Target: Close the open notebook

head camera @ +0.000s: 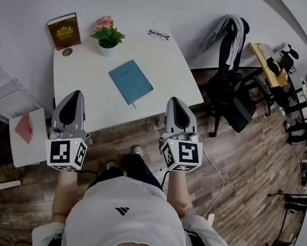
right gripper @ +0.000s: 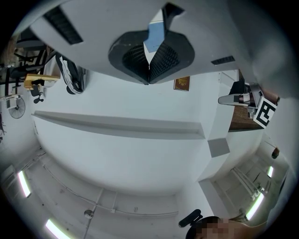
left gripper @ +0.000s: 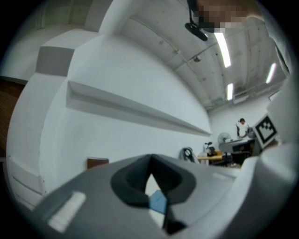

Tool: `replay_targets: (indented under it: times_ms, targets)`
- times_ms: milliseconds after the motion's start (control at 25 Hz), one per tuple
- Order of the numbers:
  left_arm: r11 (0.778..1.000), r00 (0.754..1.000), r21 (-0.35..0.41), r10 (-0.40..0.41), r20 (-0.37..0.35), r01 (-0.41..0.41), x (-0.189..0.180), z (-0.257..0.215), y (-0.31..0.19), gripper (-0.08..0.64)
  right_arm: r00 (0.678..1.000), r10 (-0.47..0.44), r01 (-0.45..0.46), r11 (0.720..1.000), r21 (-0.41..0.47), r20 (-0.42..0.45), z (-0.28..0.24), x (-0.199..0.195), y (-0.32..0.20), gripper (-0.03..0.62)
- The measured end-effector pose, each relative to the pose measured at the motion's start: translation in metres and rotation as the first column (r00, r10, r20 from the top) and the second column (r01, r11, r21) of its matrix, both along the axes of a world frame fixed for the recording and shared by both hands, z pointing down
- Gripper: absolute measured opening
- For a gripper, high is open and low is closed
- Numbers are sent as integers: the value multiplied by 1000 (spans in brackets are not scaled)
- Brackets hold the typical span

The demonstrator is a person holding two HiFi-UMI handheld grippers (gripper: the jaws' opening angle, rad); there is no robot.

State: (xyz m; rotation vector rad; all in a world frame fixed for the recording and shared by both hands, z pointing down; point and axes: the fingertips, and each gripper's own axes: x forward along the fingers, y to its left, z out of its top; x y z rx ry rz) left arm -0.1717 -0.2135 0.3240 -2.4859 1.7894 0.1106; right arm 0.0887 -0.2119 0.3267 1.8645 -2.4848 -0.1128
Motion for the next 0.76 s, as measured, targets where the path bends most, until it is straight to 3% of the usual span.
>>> replay_targets:
  times_ms: [760]
  targets:
    - [1000,1000,-8,-3,-5,3,0,6,5,9,1000,-13,13,1000,4,8,4,-11,3,-5]
